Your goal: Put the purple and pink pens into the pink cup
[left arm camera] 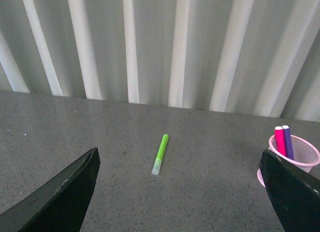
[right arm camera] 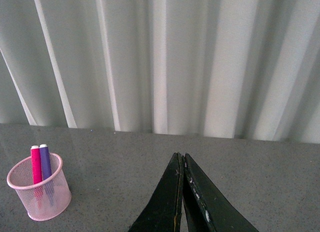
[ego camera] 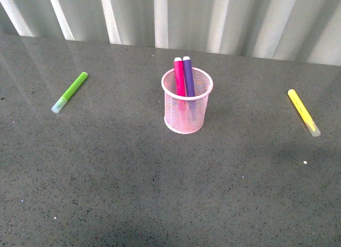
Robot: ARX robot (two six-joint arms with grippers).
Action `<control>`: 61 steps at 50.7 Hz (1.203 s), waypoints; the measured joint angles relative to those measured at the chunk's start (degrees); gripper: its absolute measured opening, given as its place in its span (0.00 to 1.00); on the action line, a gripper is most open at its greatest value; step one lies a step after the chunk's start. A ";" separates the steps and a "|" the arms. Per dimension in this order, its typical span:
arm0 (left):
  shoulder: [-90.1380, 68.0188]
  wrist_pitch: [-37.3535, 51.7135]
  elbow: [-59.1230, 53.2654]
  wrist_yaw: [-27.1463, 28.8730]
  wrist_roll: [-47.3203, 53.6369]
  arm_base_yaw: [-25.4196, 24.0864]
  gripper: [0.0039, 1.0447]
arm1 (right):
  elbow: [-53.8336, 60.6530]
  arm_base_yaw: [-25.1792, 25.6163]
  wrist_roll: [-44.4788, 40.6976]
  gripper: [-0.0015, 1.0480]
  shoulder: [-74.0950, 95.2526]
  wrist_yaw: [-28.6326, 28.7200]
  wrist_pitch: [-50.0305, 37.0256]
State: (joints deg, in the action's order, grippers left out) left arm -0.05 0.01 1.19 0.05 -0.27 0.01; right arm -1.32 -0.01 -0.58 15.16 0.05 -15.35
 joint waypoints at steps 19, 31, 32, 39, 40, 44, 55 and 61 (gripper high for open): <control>0.00 0.00 0.00 0.00 0.00 0.00 0.94 | -0.04 0.00 0.02 0.03 -6.95 -0.02 7.15; 0.02 0.00 0.00 0.00 0.02 0.00 0.94 | -0.02 0.00 0.04 0.03 -14.91 -0.04 15.15; 0.04 0.00 0.00 -0.02 0.00 0.00 0.94 | -0.02 0.00 0.04 0.03 -14.91 -0.04 15.21; -0.02 0.00 0.00 0.00 0.00 0.00 0.94 | -0.02 0.00 0.04 0.03 -14.91 -0.04 15.26; -0.02 0.00 0.00 0.00 0.00 0.00 0.94 | -0.02 0.00 0.00 0.05 -14.91 -0.04 15.26; -0.02 0.00 0.00 0.00 0.00 0.00 0.94 | -0.02 0.00 0.04 0.20 -14.91 -0.04 15.26; -0.02 0.00 0.00 0.00 0.00 0.00 0.94 | -0.02 0.00 0.02 0.54 -14.91 -0.02 15.26; -0.02 0.00 0.00 0.00 0.00 0.00 0.94 | -0.02 0.00 0.04 0.74 -14.91 -0.04 15.26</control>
State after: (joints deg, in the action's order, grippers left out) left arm -0.08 0.01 1.19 0.05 -0.27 0.01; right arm -1.34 -0.01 -0.54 0.25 0.01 -0.10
